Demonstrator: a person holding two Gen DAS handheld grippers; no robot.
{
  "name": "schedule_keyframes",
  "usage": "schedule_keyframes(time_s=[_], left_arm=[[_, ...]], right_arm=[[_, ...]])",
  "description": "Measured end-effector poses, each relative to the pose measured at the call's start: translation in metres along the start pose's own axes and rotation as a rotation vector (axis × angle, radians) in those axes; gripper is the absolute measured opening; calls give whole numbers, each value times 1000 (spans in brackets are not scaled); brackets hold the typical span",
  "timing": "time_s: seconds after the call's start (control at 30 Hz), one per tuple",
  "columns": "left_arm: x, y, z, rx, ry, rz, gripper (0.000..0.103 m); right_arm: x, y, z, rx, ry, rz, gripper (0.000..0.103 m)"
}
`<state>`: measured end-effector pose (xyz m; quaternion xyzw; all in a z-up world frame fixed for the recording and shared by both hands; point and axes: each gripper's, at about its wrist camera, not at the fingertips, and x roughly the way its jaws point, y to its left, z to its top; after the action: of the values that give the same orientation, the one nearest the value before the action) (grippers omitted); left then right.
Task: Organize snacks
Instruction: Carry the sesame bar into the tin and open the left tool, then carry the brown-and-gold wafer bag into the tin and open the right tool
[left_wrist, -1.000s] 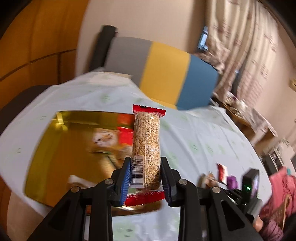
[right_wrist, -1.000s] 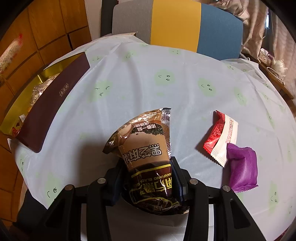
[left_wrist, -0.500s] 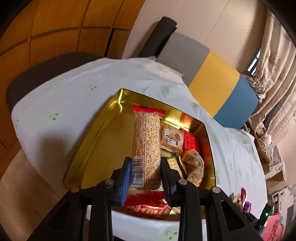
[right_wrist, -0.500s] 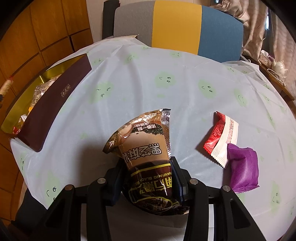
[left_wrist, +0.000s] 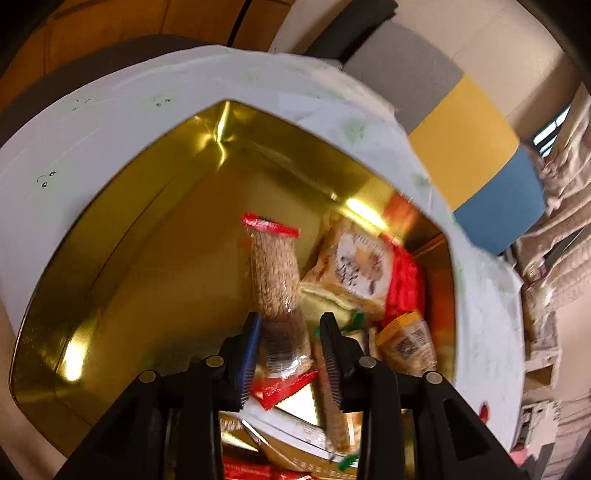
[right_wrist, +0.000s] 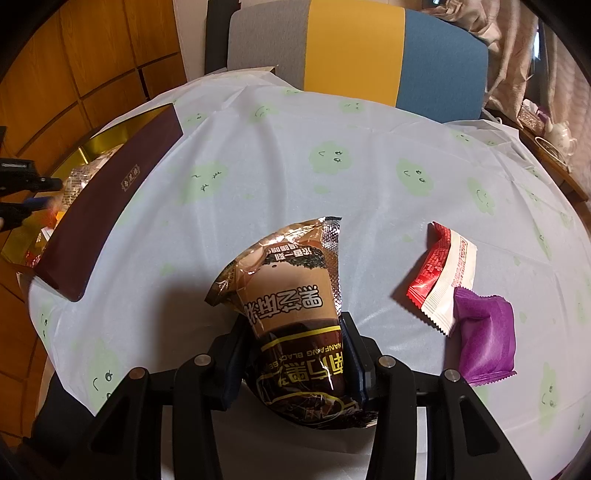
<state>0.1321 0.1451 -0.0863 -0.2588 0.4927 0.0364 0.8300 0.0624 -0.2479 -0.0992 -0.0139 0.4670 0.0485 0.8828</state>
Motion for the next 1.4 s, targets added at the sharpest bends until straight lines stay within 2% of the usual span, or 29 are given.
schedule_keyframes(time_s=[0.1,0.33,0.5,0.7,0.93,1.4], left_arm=[[2,-1,-3,24,-1,28,38],[-12,-8,-15,135,-67,129,40],[-31,-17,-31,184,-129,156,40],[-54,-28,-44,211,-174,105,40],[-59,-46,-63,303,-172,95,40],[-75,-46,-80,368,-215,83,40]], right_arm=[[0,0,0,-2,1,-2,46],[0,0,-1,-5,-1,-3,46],[0,1,-2,-5,-2,-11,46],[1,4,0,-2,8,-22,46],[1,3,2,21,22,-25,46],[3,7,10,79,81,-34,45]])
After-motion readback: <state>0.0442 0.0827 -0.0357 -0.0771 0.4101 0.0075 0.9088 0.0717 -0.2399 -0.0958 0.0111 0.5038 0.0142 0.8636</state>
